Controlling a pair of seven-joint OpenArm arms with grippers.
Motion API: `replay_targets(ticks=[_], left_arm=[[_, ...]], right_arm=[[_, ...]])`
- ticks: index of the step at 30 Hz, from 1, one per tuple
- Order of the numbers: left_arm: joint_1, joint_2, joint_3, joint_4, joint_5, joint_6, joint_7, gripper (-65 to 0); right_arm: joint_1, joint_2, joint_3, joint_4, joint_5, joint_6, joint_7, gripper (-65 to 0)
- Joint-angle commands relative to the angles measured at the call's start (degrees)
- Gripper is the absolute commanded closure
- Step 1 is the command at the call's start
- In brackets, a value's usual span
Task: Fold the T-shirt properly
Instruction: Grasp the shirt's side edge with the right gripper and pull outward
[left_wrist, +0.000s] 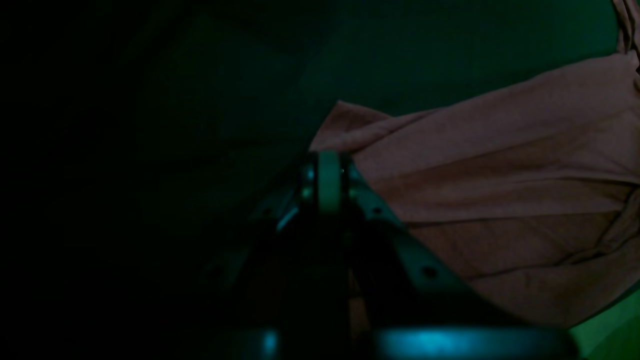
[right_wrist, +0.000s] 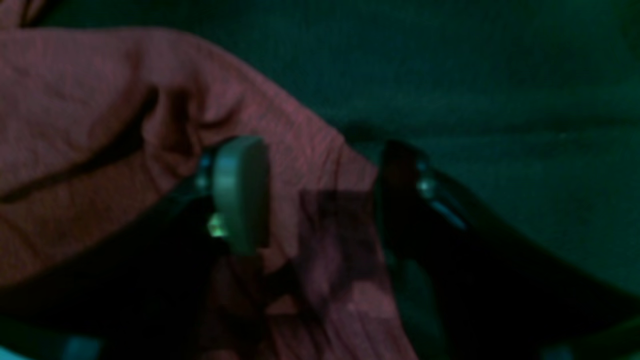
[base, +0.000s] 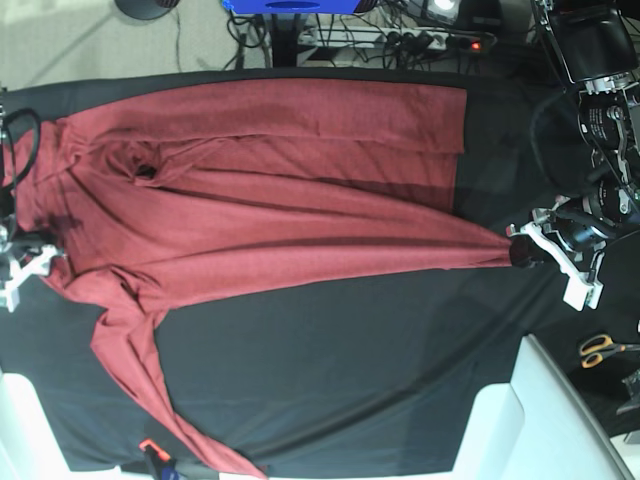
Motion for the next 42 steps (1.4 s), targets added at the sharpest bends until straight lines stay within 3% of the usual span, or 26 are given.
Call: replay_targets(ticks=[1,3,5,16,22,28,42], left_arm=[[-1.0,-1.1,-0.3,0.9,-0.5,-0.3,-1.1,0.0],[-1.0,-1.1,-0.3,0.8,-0.5,-0.3,-1.1,0.0],[-1.0,-1.1,-0.2,0.8,-0.5,-0.3,-1.1,0.0],[-1.0,-1.1,-0.1,1.0,-0.5,-0.3,-0.9,0.0],[-1.0,-1.1,-0.1,1.2,-0.5,-0.3,-0.9,0.0],[-1.0,-1.1,-0.1,1.2,-0.5,-0.3,-0.9,0.0],[-1.0,-1.1,0.0,1.2,-0.5,-0.3,-0.9,0.0]], right_arm=[[1.6,1.2,-0.1,0.5,0.1,-0.2,1.1,-18.5],[1.6,1.2,0.2,-0.2,0.1,-0.3,0.6,-5.9],[1.8,1.2,0.3,-1.0,0.1,-0.3,-0.5,-0.8],[-0.2,1.7,0.5,0.6,0.5,0.1,-0.9,-0.2],[-7.5,1.8,10.4,10.1,0.2,0.1,-5.8,-0.2],[-13.1,1.8,16.1,20.8,0.1,-0.1,-11.2,-0.2],[-18.7,1.5,19.9,28.5,0.1,-0.2,-12.0,-1.1]])
